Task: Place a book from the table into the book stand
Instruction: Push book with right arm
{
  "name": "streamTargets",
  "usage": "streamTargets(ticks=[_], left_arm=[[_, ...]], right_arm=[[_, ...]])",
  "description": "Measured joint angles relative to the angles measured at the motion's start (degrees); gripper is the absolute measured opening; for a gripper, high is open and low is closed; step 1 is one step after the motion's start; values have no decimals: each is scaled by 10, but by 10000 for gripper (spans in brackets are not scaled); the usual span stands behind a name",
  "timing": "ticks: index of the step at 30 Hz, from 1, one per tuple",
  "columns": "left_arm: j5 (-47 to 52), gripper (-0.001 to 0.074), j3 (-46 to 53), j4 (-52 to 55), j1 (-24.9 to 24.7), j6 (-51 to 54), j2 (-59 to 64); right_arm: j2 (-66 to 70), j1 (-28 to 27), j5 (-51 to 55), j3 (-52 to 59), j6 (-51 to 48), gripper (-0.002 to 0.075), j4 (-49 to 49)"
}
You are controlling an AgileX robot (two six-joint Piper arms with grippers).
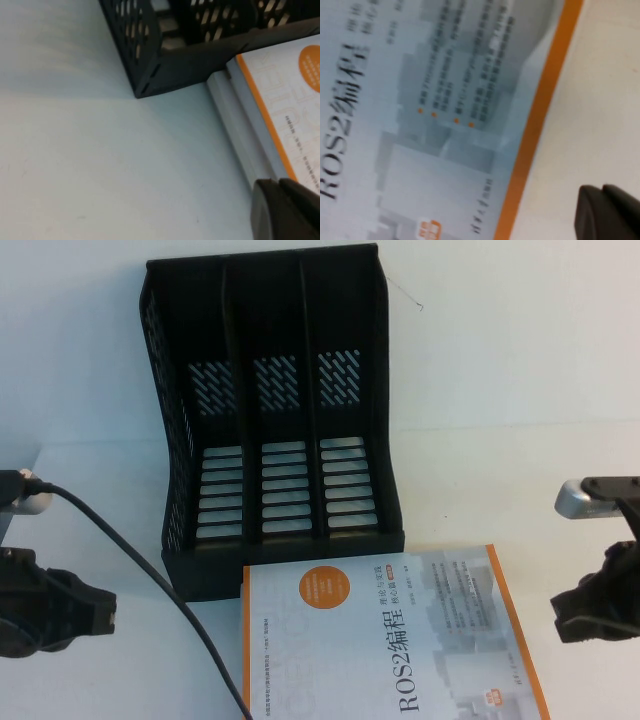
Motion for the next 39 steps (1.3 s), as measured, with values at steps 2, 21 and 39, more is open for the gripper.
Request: streamTargets(ticks=[2, 21, 39], left_arm=[[7, -3, 0, 18, 0, -4, 0], [35, -3, 0, 91, 0, -15, 0], [33, -3, 0, 88, 0, -15, 0]], right_arm=[[9, 1, 0, 0, 26, -1, -35], [80, 18, 9, -24, 47, -1, -36], [80, 104, -2, -61, 47, 0, -12]])
